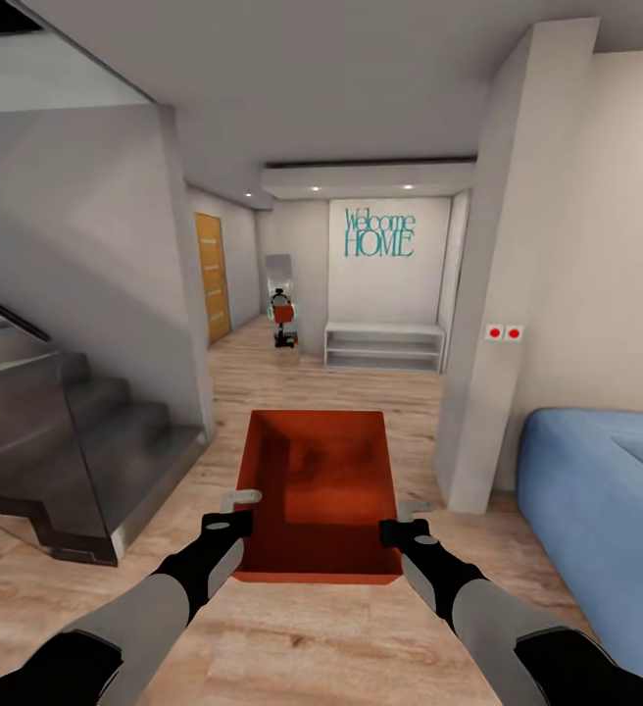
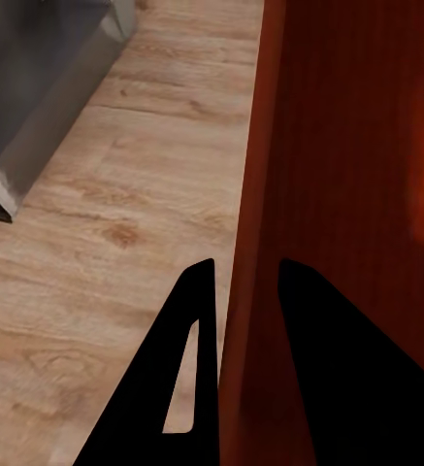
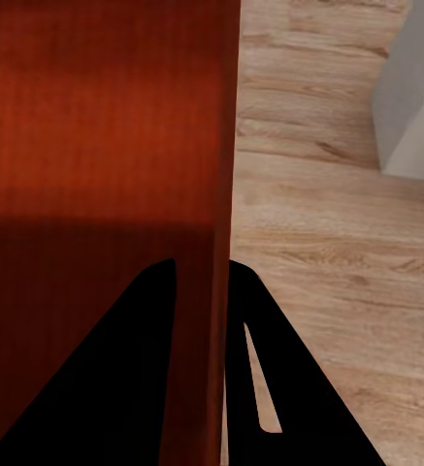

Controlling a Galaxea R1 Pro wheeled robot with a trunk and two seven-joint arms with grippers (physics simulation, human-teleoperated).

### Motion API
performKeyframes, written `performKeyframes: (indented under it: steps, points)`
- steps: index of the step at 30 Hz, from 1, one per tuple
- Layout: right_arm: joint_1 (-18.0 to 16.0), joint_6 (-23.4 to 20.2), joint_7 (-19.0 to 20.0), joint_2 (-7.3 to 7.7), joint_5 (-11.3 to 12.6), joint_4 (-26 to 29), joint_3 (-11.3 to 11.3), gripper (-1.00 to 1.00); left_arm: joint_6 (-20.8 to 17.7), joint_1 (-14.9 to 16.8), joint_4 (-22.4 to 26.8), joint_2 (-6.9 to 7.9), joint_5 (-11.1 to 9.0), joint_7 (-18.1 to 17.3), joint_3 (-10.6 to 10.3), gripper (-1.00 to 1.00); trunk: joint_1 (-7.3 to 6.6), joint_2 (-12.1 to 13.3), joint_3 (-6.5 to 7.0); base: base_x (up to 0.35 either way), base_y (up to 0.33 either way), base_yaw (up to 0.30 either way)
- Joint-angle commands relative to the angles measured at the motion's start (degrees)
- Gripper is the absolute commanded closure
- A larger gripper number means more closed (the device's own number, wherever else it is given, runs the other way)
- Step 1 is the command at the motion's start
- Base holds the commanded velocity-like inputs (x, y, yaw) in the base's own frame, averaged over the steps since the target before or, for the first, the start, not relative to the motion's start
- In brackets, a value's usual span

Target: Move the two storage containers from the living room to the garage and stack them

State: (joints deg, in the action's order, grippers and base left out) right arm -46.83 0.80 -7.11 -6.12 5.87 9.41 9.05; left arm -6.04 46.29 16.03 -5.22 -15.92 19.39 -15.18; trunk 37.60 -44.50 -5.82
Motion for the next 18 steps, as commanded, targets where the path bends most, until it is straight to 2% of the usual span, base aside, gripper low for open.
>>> performKeyframes:
  steps: [1,18]
  points:
    - [0.0,0.0,-0.3,0.00,1.3,-0.2,0.3,1.00,0.2,0.1,0.8,0.03,0.6,0.6,0.6,1.00,0.05,-0.1,-0.10,0.322,0.000,0.000]
    - [0.0,0.1,-0.3,-0.04,1.3,-0.2,0.3,1.00,0.2,0.1,0.8,0.03,0.6,0.6,0.6,1.00,0.05,-0.1,-0.10,0.322,0.000,0.000]
